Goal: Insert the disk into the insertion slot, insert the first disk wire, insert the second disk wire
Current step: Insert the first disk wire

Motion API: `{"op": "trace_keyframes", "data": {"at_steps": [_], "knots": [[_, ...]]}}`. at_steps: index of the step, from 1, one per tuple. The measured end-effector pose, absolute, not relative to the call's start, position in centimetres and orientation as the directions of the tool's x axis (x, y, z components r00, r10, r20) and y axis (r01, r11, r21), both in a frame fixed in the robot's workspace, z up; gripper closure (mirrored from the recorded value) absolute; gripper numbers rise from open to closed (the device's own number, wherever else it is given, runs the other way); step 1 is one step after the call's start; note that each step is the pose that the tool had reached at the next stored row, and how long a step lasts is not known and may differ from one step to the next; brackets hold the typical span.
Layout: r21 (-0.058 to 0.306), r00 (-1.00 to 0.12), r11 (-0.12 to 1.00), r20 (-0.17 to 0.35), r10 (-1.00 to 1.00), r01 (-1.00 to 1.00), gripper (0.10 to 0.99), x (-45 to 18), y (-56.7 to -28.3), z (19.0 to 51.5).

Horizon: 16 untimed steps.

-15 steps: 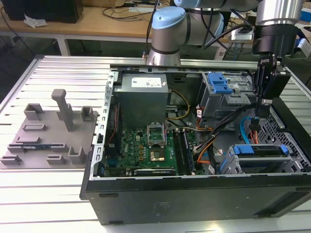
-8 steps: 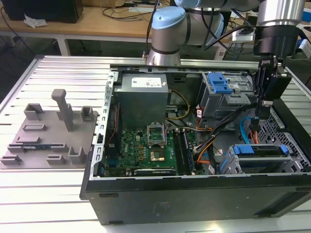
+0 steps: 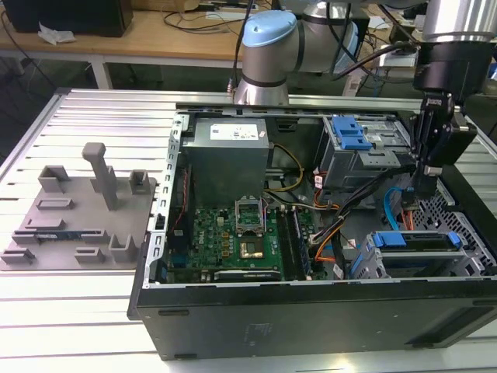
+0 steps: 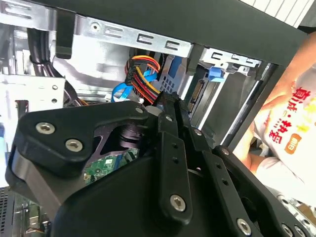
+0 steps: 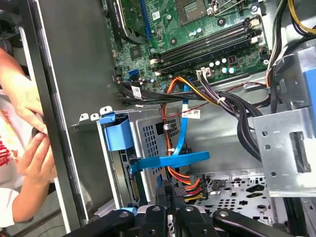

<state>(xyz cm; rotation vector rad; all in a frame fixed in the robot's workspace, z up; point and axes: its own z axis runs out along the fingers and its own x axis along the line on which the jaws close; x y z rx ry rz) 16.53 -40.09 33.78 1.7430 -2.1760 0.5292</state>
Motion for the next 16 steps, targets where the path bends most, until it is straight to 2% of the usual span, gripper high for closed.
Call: {"op": "trace_keyframes", "data": {"at_steps": [7, 11, 16], "knots": [[-0.083, -0.215, 0.199, 0.396, -0.893, -0.977, 0.922, 16.5, -42.0, 34.2], [-0.068, -0.202, 0.19, 0.321, -0.925, -0.979, 0.922, 16.5, -42.3, 34.9], [-0.065, -0.193, 0.182, 0.3, -0.934, -0.981, 0.922, 16.4, -42.7, 35.0]]}}
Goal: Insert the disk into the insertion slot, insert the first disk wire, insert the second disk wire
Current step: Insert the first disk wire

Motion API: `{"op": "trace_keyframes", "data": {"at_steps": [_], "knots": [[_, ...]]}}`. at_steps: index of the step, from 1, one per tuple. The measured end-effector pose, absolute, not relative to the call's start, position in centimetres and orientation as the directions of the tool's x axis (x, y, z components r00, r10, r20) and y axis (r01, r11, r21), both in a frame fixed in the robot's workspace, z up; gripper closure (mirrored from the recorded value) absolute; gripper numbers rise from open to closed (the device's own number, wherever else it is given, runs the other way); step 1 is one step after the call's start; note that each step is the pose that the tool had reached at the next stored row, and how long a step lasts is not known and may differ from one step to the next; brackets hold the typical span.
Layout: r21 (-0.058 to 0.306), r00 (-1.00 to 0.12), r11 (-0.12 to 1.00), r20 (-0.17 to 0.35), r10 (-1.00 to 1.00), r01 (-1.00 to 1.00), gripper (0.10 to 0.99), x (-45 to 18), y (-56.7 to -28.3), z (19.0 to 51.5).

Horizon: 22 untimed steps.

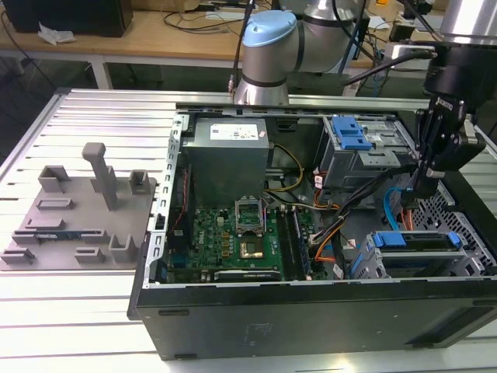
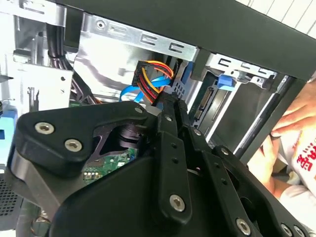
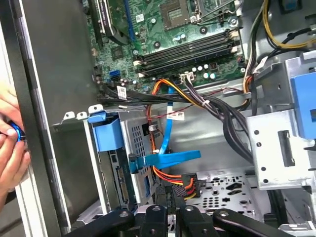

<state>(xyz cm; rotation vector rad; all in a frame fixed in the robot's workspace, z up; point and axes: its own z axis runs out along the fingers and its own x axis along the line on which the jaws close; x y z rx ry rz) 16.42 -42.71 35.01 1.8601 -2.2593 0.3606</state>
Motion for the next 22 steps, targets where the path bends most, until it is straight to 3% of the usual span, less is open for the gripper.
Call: {"op": "trace_keyframes", "data": {"at_steps": [22], "knots": [[-0.055, -0.11, 0.103, 0.156, -0.982, -0.993, 0.922, 16.3, -46.5, 35.0]]}}
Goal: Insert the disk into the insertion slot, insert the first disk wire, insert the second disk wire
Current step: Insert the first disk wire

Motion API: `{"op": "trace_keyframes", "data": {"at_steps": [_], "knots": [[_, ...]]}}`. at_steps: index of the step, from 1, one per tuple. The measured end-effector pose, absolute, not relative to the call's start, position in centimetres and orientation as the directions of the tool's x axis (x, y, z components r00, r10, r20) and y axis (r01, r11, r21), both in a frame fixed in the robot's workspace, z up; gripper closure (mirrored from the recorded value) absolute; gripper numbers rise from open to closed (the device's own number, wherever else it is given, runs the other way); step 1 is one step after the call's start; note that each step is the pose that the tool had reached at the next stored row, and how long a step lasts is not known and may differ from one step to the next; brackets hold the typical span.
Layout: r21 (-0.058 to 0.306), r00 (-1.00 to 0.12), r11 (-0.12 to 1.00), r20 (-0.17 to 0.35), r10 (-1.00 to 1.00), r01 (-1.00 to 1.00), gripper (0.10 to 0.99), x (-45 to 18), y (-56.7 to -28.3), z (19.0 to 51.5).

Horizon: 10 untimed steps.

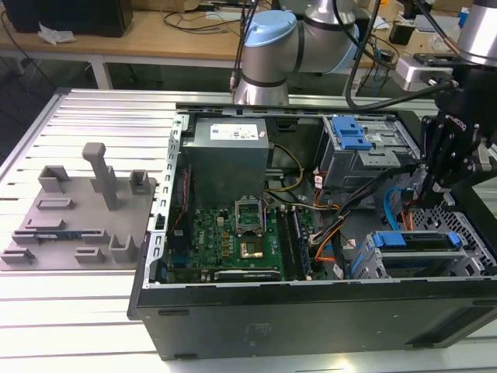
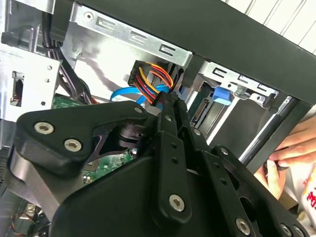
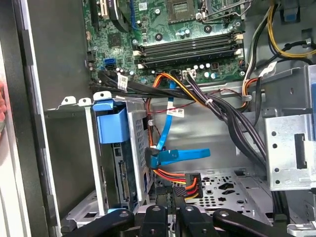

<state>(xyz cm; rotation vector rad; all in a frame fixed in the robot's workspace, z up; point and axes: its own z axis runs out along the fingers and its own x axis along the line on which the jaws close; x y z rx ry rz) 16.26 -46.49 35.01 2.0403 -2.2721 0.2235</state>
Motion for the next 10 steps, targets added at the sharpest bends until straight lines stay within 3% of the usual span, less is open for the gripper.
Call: {"op": "trace_keyframes", "data": {"at_steps": [10], "knots": [[-0.053, -0.103, 0.097, 0.126, -0.987, -0.994, 0.922, 16.2, -48.9, 35.2]]}}
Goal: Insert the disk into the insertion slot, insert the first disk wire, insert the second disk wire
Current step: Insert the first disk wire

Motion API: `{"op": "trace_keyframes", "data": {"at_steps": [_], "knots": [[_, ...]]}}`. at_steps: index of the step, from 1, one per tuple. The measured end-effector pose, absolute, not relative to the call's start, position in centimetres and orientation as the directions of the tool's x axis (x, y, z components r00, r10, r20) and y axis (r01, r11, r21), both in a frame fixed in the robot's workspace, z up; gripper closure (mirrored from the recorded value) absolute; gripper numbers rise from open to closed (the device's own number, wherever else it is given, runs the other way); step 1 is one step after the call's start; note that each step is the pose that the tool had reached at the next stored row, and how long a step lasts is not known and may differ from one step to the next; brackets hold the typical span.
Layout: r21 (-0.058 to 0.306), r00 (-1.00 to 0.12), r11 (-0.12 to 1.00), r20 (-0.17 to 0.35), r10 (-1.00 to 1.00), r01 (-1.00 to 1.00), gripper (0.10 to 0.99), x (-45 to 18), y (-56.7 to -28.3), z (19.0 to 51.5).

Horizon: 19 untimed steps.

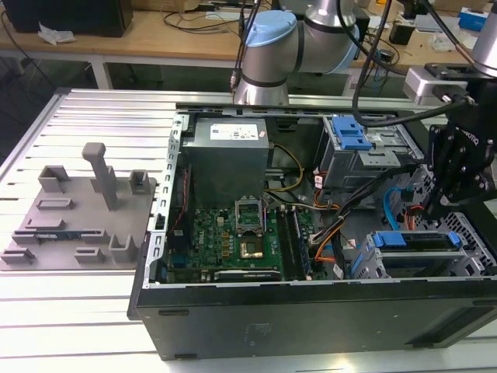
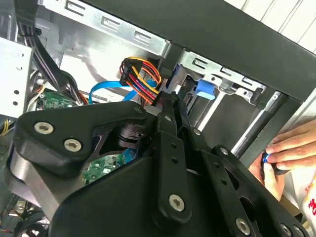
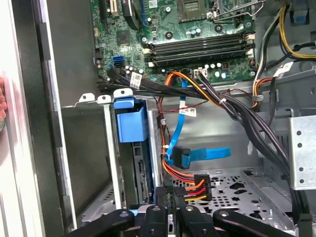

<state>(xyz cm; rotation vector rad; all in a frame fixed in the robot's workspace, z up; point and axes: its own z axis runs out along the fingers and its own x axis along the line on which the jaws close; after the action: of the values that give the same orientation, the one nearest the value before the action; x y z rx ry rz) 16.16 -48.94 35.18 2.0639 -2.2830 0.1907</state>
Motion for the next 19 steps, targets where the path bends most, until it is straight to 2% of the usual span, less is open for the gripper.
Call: {"op": "trace_keyframes", "data": {"at_steps": [19], "knots": [[-0.042, -0.102, 0.097, 0.127, -0.987, -0.994, 0.922, 16.2, -49.1, 36.4]]}}
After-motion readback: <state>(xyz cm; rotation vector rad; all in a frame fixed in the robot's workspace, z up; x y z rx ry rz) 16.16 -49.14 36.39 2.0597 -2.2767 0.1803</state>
